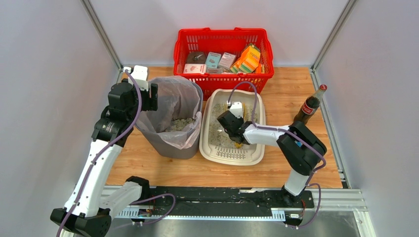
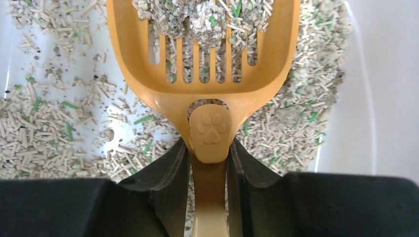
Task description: Clean the litter box
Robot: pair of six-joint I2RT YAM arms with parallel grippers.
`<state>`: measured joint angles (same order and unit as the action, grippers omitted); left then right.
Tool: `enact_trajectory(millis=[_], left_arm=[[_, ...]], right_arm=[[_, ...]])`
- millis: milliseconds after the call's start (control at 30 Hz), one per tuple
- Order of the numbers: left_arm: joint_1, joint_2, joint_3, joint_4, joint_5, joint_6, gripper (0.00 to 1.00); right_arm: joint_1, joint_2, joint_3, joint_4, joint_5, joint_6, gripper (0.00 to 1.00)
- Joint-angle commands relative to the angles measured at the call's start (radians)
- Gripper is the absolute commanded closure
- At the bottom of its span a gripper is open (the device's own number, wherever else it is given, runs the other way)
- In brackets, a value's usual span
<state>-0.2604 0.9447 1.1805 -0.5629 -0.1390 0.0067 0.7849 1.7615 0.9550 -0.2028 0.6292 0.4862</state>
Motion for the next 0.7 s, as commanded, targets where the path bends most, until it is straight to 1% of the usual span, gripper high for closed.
enact_trajectory(millis=[0,233,433,633,667], left_arm=[[-0.002,-0.009,-0.002,0.032,0.015,-0.002,0.25],[-0.002,-0.012,-0.004,0.034,0.021,-0.002,0.25],[-0.002,-0.012,-0.004,0.034,0.03,-0.002,0.25],[-0.002,-0.012,-0.002,0.035,0.032,-0.001,0.25],[-0.002,-0.012,-0.002,0.034,0.032,-0.022,0.25]], right_arm=[[-0.01,-0.091,-0.05,0.146,0.041,-0.052,1.0],[-0.009,-0.137,-0.064,0.105,0.015,-0.106,1.0],[-0.01,-0.168,-0.007,-0.018,-0.022,-0.166,1.0],[-0.01,-0.275,-0.068,0.008,-0.034,-0.182,1.0],[-0.01,-0.29,-0.081,0.016,-0.042,-0.181,1.0]])
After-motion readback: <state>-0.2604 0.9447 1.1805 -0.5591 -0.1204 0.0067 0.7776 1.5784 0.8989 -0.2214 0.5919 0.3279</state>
